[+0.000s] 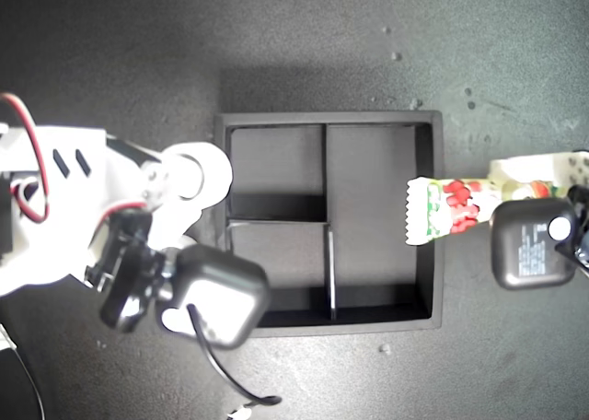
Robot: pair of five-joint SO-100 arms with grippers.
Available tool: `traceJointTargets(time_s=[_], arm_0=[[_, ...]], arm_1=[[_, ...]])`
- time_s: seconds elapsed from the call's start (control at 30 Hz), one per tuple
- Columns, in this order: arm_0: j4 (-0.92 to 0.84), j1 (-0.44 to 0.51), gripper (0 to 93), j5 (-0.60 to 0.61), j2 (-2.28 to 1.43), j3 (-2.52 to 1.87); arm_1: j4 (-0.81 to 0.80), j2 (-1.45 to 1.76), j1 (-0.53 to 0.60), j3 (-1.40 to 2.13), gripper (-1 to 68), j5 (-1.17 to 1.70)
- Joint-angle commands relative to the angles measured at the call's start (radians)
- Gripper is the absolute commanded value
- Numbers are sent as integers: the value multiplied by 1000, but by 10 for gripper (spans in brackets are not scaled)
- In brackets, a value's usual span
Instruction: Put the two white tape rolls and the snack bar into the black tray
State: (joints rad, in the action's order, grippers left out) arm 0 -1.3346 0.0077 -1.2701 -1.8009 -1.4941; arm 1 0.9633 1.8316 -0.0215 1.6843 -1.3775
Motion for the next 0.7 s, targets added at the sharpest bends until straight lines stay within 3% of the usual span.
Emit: traceJointTargets(time_s=[0.0, 0.13, 0.3, 0.67], arm_0=[[-2, 15, 1, 17, 11, 67], [-2, 25, 1, 26, 64, 104], [-2, 23, 1, 40, 146, 161], [-37, 55, 1, 21, 322, 330]], arm_1=[[-52, 2, 29, -69, -2, 373], [-43, 0, 114, -72, -2, 719], [-72, -8, 179, -2, -2, 936], [-95, -239, 222, -198, -2, 1065]])
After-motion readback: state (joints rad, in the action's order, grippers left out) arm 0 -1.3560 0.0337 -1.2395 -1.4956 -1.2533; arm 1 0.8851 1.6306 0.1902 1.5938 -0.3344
